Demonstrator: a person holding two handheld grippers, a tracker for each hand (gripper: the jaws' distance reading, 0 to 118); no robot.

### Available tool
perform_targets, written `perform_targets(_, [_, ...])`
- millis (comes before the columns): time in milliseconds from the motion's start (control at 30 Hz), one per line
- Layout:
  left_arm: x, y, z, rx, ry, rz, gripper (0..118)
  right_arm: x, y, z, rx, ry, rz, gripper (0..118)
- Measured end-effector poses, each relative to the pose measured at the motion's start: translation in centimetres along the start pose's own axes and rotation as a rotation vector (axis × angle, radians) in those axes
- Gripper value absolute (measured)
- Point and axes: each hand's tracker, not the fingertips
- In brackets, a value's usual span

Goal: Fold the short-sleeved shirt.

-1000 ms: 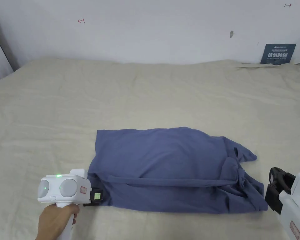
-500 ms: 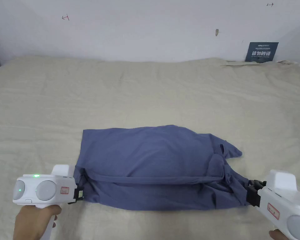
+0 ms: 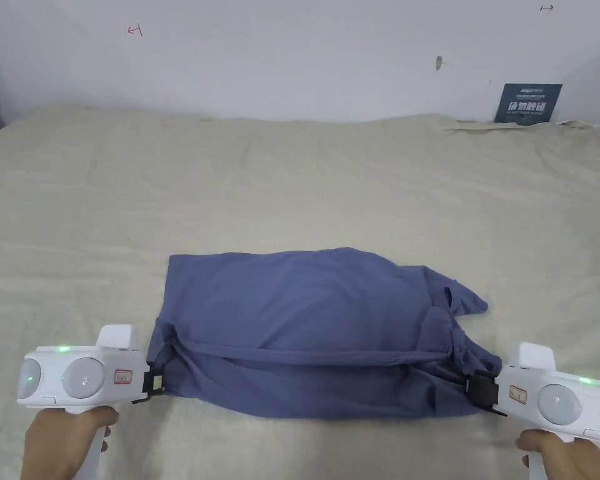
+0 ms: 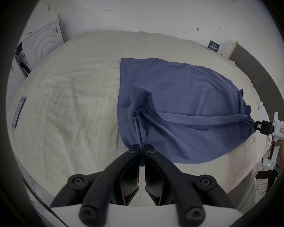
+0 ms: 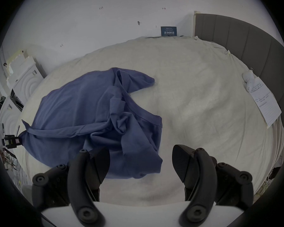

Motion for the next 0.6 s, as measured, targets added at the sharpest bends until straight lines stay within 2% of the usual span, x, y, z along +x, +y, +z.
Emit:
perform_targets(67, [-0.1, -0.2, -0.1, 0.003, 0.0, 0.006, 3, -0.4, -0.4, 0.5, 0.007, -0.005, 0.001, 80])
perform_targets(100, [-0.3, -0.3, 0.0, 0.004, -0.002, 0.01, 3, -0.3, -0.6, 0.8, 0.014, 0.02, -0.016, 74])
perform_targets(133, [-0.4, -0.4, 0.0, 0.007, -0.003, 0.016, 3, 0.0, -0.8, 1.2, 0.024, 0.047, -0.046, 59])
perform_targets(167, [-0.4, -0.5, 0.1, 0.009, -0.004, 0.022, 3, 0.2, -1.0, 1.8, 0.055, 0.035, -0.058, 23])
perform_targets(200, [-0.5, -0.5, 0.2, 0.007, -0.006, 0.027, 3, 0.0, -1.3, 3.1, 0.087, 0.019, -0.065, 7])
perform_targets(367, [-1.6, -1.4, 1.2, 0.023, -0.038, 0.064, 3, 1.9, -2.1, 6.4, 0.13, 0.035, -0.061, 6])
perform_targets(600, [-2.5, -3.7, 3.0, 0.02, -0.034, 0.067, 3, 4.6, -4.4, 11.4, 0.186, 0.055, -0.105, 6])
